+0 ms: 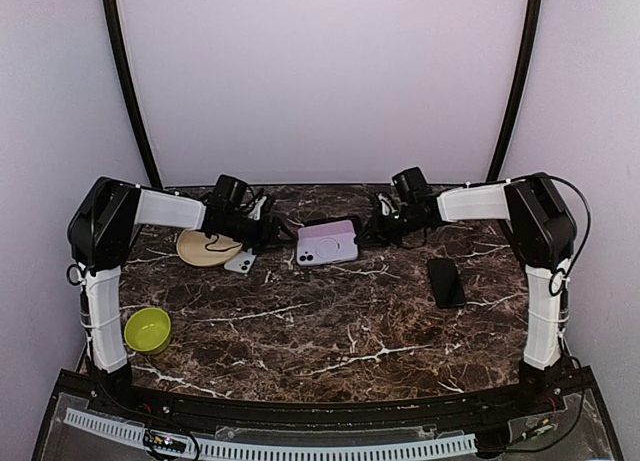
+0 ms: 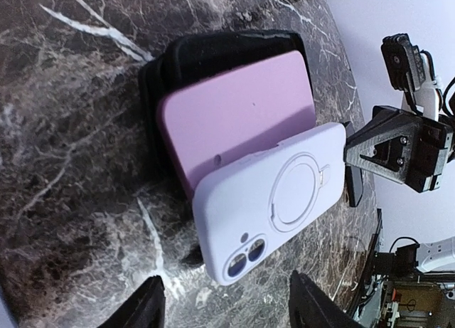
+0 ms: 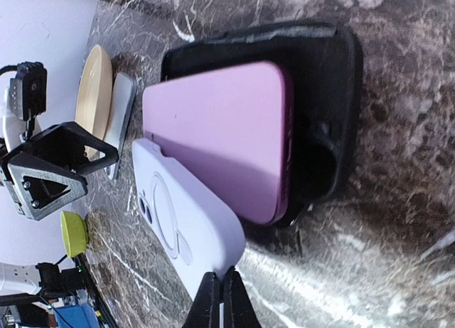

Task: Put the phone into the phone case
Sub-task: Adjust the phone case with another phone case, then pick up the phone case from the phone case, then place the phone case at the center of the board, then move the phone to the center of the board.

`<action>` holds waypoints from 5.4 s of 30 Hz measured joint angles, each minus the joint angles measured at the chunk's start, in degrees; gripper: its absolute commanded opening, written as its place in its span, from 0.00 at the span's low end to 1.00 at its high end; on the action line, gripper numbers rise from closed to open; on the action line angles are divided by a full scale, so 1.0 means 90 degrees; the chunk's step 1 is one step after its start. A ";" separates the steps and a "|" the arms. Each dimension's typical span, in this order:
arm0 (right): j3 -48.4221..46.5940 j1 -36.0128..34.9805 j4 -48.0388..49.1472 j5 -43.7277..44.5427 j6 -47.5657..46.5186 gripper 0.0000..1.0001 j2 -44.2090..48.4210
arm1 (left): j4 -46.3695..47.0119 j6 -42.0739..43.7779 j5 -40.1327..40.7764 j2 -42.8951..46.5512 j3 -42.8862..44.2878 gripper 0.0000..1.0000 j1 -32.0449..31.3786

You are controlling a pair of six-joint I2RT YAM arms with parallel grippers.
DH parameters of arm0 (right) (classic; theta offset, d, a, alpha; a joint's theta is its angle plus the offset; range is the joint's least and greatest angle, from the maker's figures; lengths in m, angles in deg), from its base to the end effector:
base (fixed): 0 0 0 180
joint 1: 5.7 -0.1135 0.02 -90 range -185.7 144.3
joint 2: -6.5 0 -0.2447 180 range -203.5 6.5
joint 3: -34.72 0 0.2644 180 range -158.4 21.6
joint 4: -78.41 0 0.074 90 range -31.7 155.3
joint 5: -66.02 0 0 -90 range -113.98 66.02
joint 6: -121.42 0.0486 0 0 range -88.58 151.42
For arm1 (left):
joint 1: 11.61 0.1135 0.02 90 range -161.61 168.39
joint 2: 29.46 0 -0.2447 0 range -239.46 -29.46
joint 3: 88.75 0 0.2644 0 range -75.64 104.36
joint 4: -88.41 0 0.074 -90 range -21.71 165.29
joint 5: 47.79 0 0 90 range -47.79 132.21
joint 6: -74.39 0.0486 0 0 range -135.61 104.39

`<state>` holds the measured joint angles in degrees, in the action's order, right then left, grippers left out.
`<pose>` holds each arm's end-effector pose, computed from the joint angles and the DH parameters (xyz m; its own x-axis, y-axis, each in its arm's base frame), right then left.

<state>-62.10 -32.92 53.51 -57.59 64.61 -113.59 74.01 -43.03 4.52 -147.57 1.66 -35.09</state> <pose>0.3985 0.2352 0.1355 -0.9428 0.0278 -0.3323 -0.2308 0.6650 0.7103 0.4035 -0.2077 0.1310 -0.8826 -0.0139 -0.4699 0.3660 0.6068 -0.7055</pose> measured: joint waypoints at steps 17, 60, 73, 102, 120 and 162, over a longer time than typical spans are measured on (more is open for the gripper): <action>0.1103 -0.0306 0.0695 0.0007 0.0359 0.26 0.0289 | -0.0138 -0.0168 -0.0090 -0.0007 -0.0612 0.53 -0.0765; 0.0794 -0.0661 -0.0316 0.0867 -0.1372 0.00 0.2356 | -0.2033 0.1239 0.1137 0.0532 -0.0044 0.59 -0.0583; 0.1304 -0.3189 -0.2968 0.6552 -0.1778 0.00 0.3563 | -0.2249 0.1396 0.1943 0.0602 -0.0141 0.60 -0.0634; 0.1282 -0.5518 -0.3932 0.6887 -0.2013 0.57 0.1326 | -0.2314 0.1625 0.2132 0.0602 -0.0189 0.62 -0.0714; 0.1540 -0.5338 -0.2647 0.6178 -0.2620 0.71 0.2450 | -0.2477 0.2045 0.3055 0.0597 -0.0036 0.75 -0.0712; 0.1455 -0.5258 -0.2645 0.6088 -0.3016 0.74 0.1984 | -0.2868 0.2521 0.4233 -0.0517 0.1314 0.97 0.0202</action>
<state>-49.01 -80.24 29.70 -2.79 37.46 -95.73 48.20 -20.34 42.61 -152.22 13.49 -33.28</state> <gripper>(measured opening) 0.736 0.962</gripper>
